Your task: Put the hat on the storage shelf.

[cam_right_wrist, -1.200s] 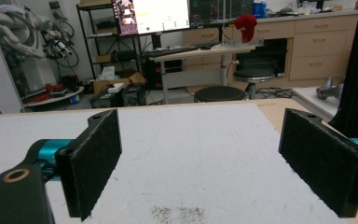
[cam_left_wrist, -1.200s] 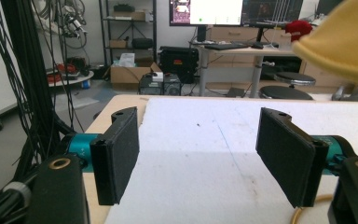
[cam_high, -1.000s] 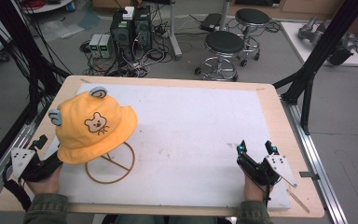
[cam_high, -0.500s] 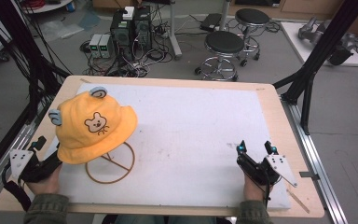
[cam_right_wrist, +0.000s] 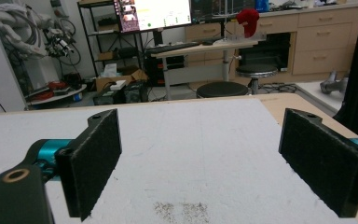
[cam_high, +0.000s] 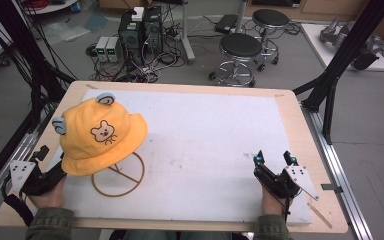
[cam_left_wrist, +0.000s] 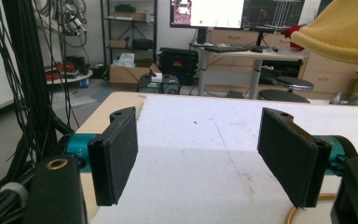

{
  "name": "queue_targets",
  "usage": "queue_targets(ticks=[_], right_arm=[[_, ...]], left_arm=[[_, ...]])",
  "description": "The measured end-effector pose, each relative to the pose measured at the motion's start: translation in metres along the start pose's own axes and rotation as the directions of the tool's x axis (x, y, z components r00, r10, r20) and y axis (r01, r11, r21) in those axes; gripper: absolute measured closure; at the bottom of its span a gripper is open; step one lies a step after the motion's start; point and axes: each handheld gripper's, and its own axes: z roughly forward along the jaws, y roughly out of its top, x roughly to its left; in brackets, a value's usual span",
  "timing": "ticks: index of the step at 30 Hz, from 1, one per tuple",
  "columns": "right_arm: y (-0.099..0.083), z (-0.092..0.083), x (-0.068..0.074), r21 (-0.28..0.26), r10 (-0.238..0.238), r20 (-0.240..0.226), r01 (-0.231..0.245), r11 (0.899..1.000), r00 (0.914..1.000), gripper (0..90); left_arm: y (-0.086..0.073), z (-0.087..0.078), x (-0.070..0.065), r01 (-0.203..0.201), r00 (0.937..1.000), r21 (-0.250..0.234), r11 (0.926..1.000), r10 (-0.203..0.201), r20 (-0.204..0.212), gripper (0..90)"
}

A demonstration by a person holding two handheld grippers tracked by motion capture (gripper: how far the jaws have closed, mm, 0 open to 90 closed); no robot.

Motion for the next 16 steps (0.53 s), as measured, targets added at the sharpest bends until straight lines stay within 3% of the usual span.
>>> queue_targets(ticks=[16], right_arm=[[-0.001,0.0018,-0.0005,0.012,0.003,-0.006,-0.003,1.0,1.0,11.9]], left_arm=[[0.0008,0.0001,0.0009,0.005,1.0,-0.01,0.9999,-0.005,-0.006,29.2]])
